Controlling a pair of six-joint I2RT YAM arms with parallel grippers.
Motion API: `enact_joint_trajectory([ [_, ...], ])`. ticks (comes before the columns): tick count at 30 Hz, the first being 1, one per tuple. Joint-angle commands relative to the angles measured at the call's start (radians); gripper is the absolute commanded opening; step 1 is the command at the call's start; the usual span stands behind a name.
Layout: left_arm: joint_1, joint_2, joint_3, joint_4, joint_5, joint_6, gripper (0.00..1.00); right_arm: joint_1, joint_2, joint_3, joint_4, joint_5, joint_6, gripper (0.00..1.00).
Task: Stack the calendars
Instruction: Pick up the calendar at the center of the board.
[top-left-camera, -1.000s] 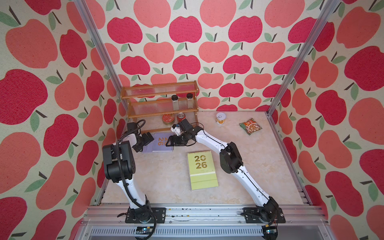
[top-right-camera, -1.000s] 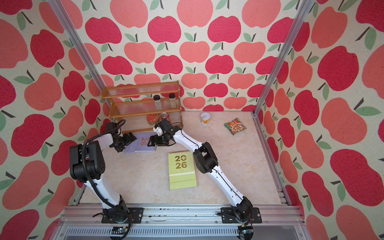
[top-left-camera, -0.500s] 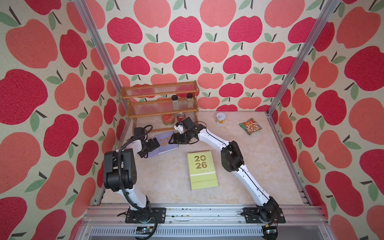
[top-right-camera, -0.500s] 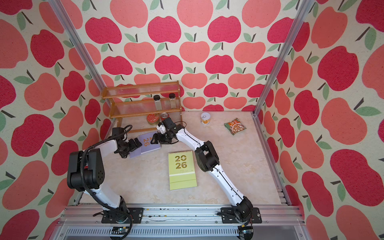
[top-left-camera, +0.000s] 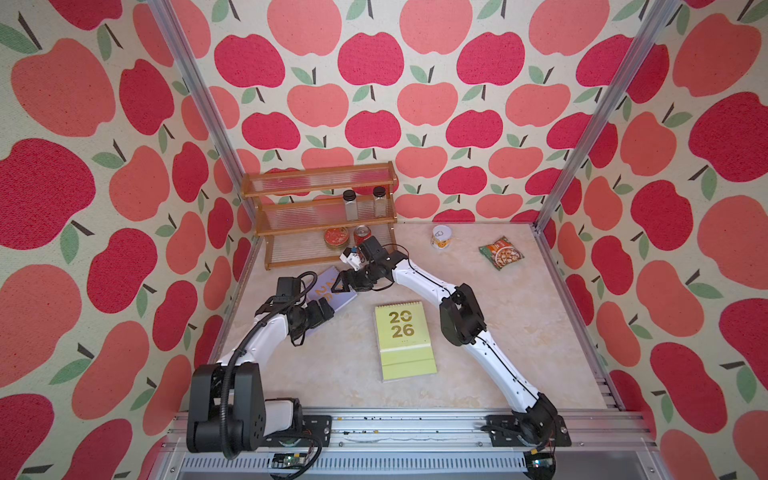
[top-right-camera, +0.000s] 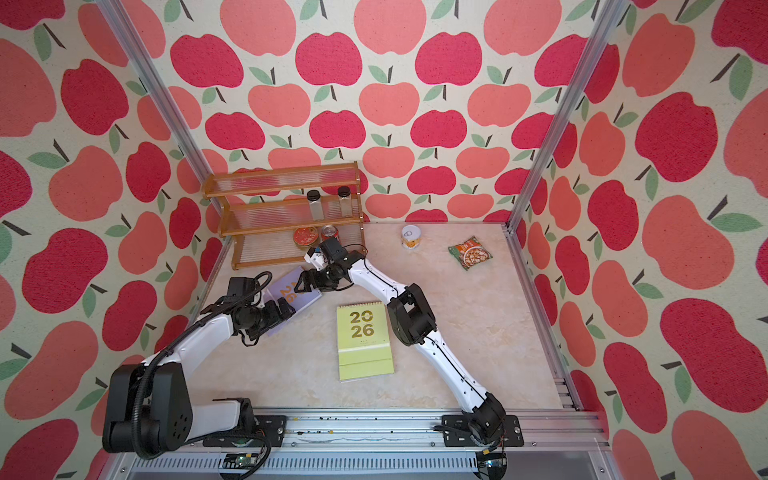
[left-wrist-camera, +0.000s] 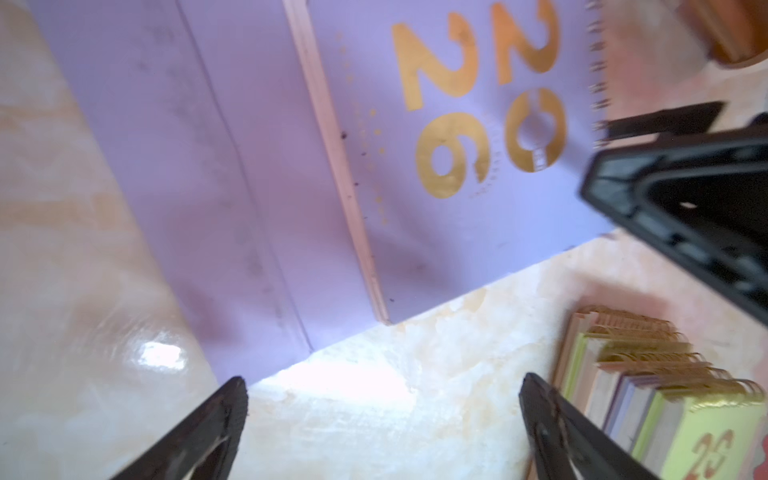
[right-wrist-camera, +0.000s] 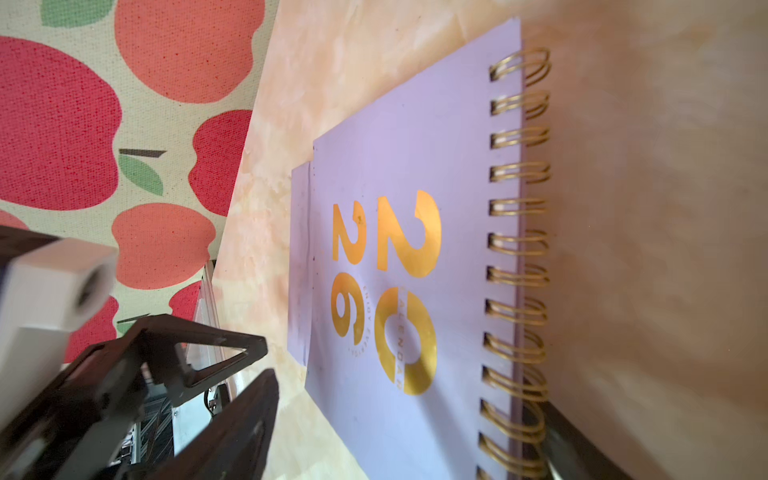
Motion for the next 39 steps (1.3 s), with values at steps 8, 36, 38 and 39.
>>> enact_joint_trajectory([
  [8,0.055,-0.071,0.160,-0.119,-0.020,0.020,1.00,-0.003,0.017,0.037,0.004,-0.016,-0.034,0.85],
  [36,0.244,0.683,0.602,0.057,0.300,0.223,0.98,-0.011,0.013,0.032,0.035,-0.071,-0.020,0.82],
  [38,0.245,0.687,0.584,0.071,0.299,0.217,0.98,-0.014,0.013,0.033,0.042,-0.069,-0.013,0.82],
  [39,0.244,0.685,0.570,0.085,0.302,0.213,0.98,-0.015,0.011,0.033,0.045,-0.066,-0.010,0.82],
])
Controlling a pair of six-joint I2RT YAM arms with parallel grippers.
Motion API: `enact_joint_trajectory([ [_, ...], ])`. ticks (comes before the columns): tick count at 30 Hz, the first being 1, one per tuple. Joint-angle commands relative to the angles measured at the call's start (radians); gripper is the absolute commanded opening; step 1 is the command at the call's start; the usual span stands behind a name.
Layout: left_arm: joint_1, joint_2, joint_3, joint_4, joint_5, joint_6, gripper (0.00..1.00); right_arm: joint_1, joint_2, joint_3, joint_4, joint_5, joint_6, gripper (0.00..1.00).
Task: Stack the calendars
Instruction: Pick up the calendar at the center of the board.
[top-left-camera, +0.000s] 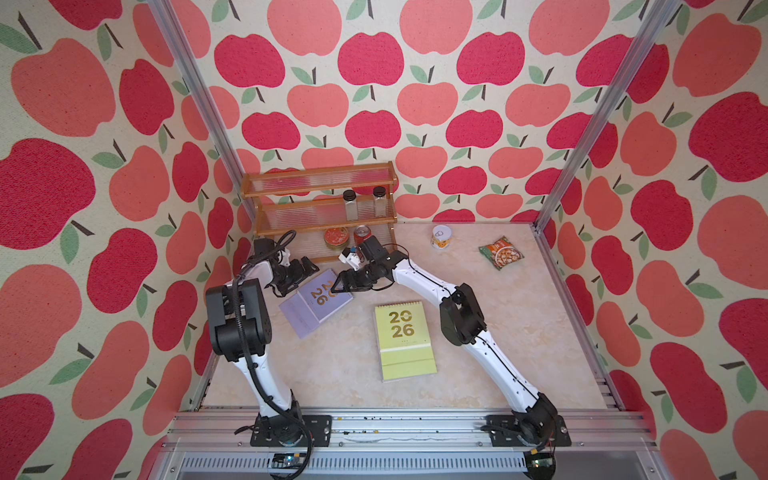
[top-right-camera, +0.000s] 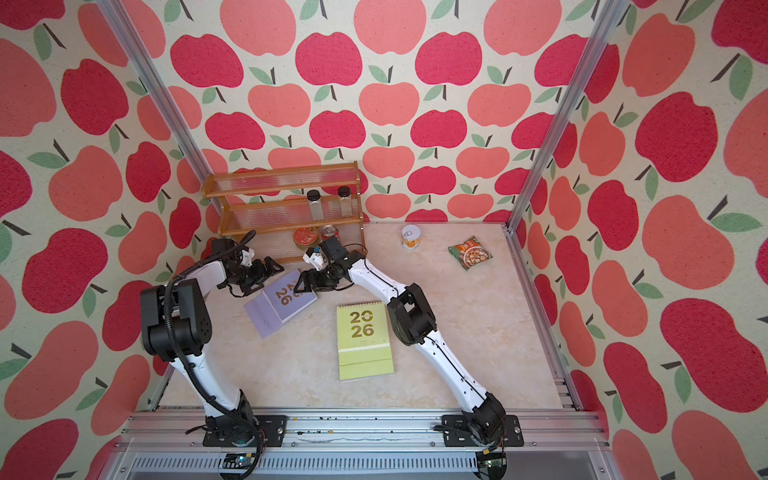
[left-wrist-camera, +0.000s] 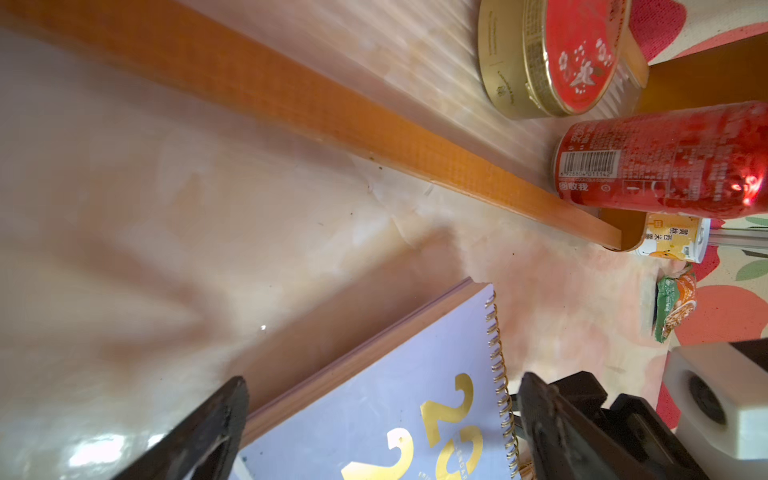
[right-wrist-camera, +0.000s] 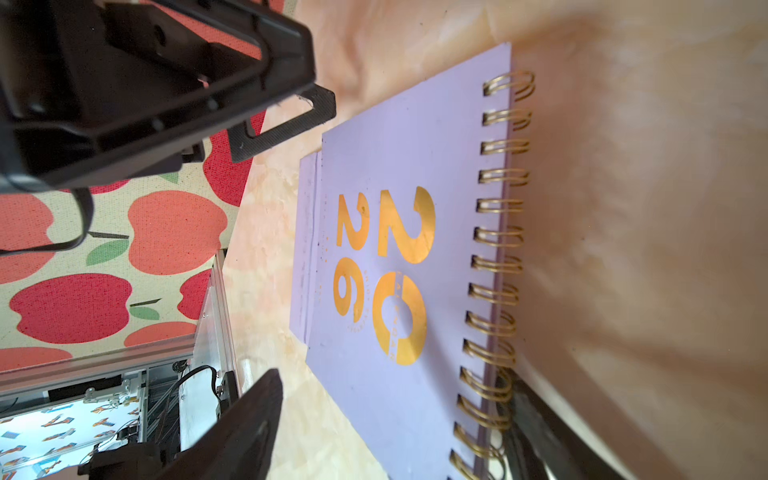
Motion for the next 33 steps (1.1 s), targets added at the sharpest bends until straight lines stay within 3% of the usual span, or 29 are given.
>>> enact_joint_trajectory([
  [1,0.008,0.006,-0.027,0.045,0.030,0.018,0.98,-0.010,0.011,0.033,0.039,-0.027,0.016,0.82],
  [17,0.005,-0.175,-0.338,0.200,0.084,-0.077,0.98,-0.028,0.043,0.094,0.068,-0.008,0.065,0.83],
  [23,0.005,-0.237,-0.384,0.178,-0.002,-0.089,0.98,-0.015,-0.042,0.086,-0.043,0.133,-0.003,0.84],
  [27,0.017,-0.261,-0.401,0.186,-0.033,-0.120,0.99,0.010,-0.154,-0.030,-0.076,0.226,0.038,0.84],
  [30,0.049,-0.275,-0.411,0.210,-0.017,-0.147,0.99,0.045,-0.238,-0.127,-0.070,0.330,0.059,0.84],
  [33,0.083,-0.266,-0.412,0.241,0.022,-0.169,0.99,0.081,-0.255,-0.106,-0.139,0.413,0.089,0.84],
])
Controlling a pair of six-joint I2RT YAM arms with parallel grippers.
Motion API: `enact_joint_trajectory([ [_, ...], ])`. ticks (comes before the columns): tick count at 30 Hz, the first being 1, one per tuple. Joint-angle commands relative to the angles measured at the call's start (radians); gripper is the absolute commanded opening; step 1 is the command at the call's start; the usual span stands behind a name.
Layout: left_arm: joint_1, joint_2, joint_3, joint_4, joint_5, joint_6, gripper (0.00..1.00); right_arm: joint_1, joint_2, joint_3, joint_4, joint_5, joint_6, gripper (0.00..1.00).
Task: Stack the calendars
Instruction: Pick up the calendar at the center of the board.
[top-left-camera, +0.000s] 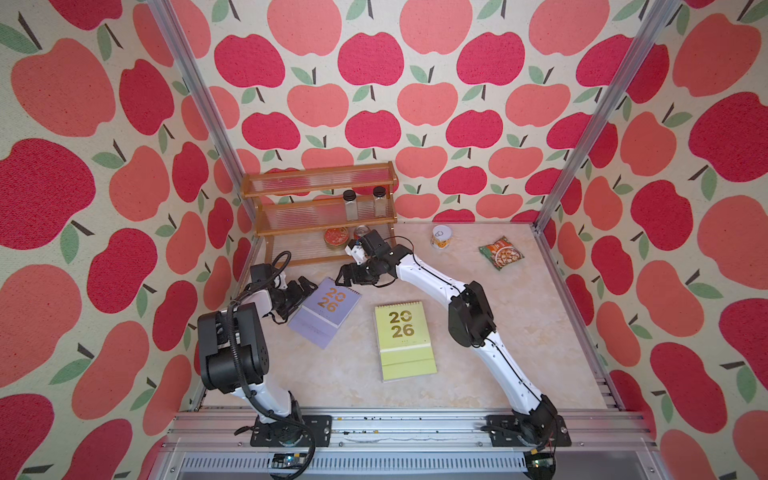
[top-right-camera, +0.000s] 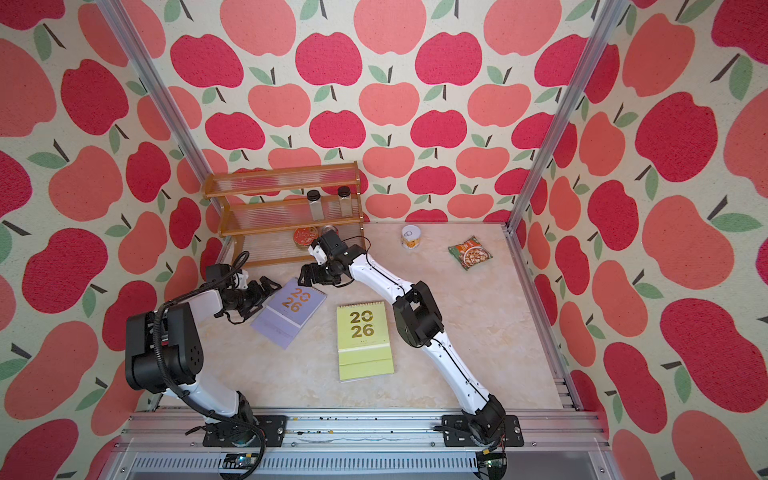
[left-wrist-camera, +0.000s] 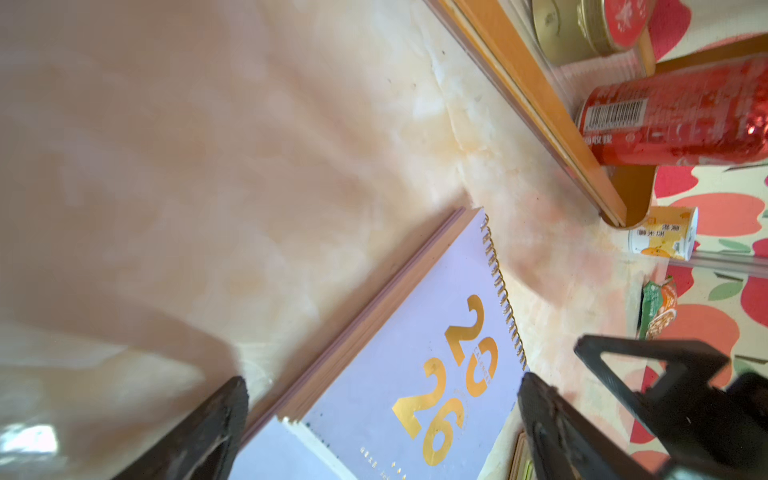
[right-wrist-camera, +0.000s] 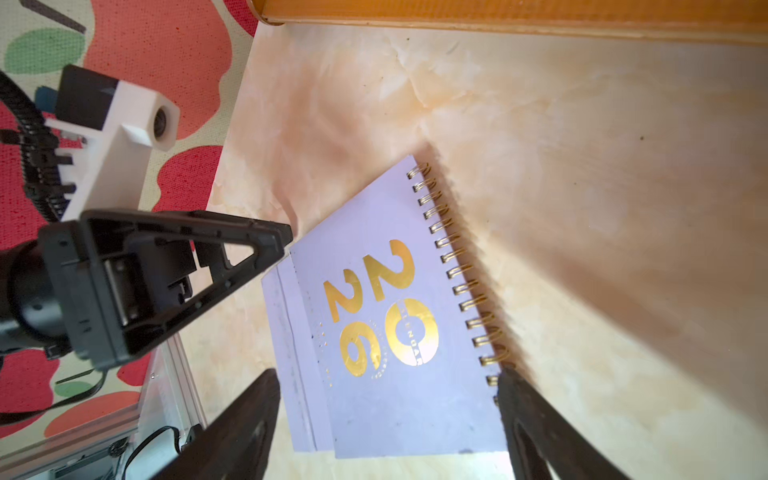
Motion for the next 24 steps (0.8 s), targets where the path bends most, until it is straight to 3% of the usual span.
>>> enact_joint_trajectory([
  [1,0.040,-0.006,-0.014,0.040,0.029,-0.043,0.99,0.050,-0.074,0.019,-0.089,0.141,0.047,0.85],
  [7,0.047,0.028,-0.011,0.086,0.057,-0.058,0.99,0.136,-0.072,0.022,-0.188,0.294,0.112,0.86],
  [14,0.057,0.033,-0.007,0.121,0.075,-0.068,0.99,0.217,-0.103,-0.096,-0.156,0.435,0.232,0.87],
  [24,0.064,0.052,-0.003,0.149,0.115,-0.078,0.98,0.210,-0.056,-0.134,-0.139,0.394,0.380,0.88],
])
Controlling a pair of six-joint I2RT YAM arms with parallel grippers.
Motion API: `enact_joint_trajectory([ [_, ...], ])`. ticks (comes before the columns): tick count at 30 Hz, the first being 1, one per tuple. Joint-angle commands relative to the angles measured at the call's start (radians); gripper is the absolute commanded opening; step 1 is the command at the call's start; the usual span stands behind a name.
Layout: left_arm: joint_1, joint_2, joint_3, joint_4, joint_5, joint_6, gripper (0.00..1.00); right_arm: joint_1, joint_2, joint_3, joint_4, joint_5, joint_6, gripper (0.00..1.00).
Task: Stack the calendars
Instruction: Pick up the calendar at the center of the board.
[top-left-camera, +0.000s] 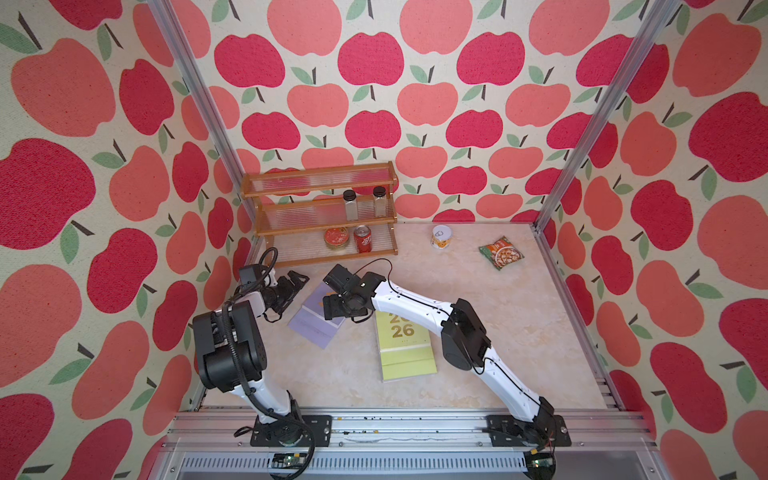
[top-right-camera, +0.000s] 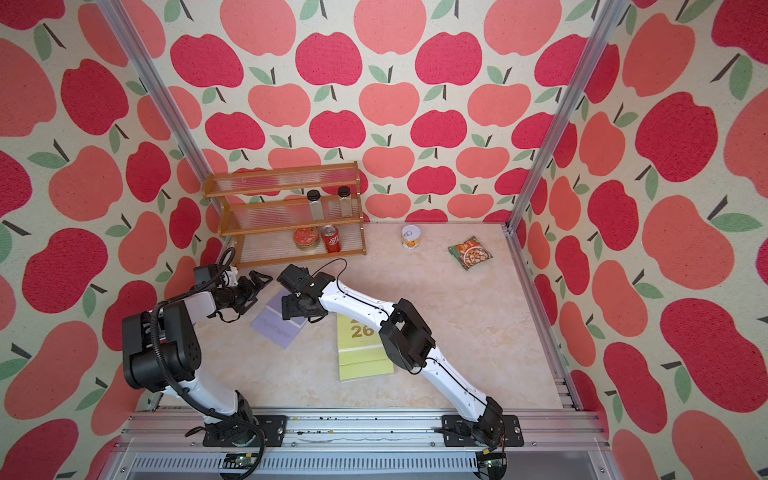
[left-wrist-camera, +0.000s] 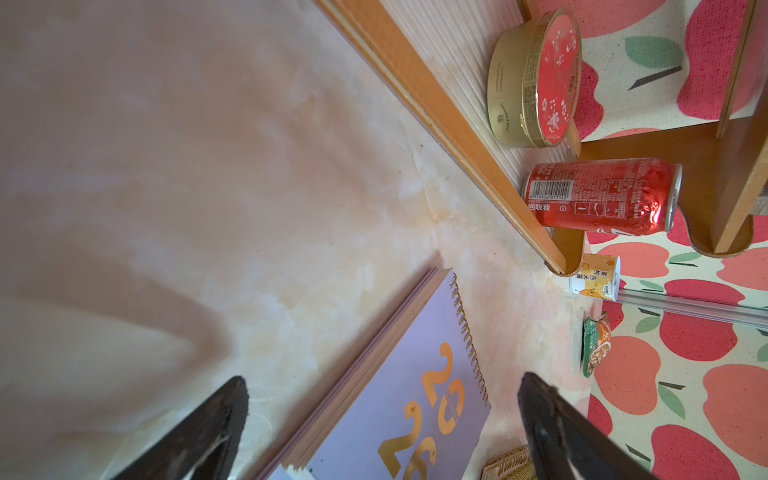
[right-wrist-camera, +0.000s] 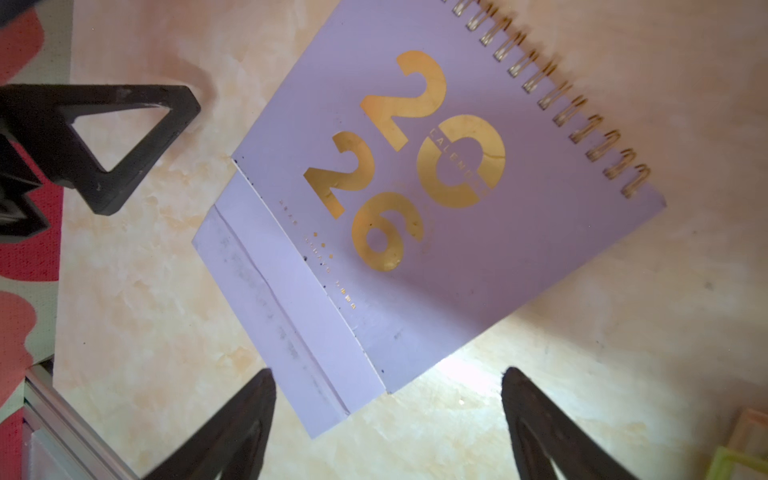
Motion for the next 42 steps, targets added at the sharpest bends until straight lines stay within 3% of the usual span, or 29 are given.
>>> enact_joint_trajectory([
  [1,0.006,0.025,0.003,0.012,0.029,-0.010,0.99,-0.018,0.009,-0.035,-0.004,-0.019,0.090,0.88],
  [10,-0.006,0.015,0.019,-0.017,0.026,0.012,0.98,-0.035,0.052,-0.024,0.039,-0.084,0.129,0.93],
  [30,-0.093,0.052,0.032,-0.088,-0.038,0.059,0.98,-0.103,0.193,0.125,0.085,-0.206,0.126,0.91],
  [37,-0.115,0.019,-0.001,-0.108,-0.045,0.059,0.98,-0.156,0.229,0.169,0.132,-0.327,0.102,0.89],
  [42,-0.094,-0.024,-0.054,-0.051,0.025,0.020,0.97,-0.186,0.254,0.180,0.213,-0.465,0.103,0.85],
])
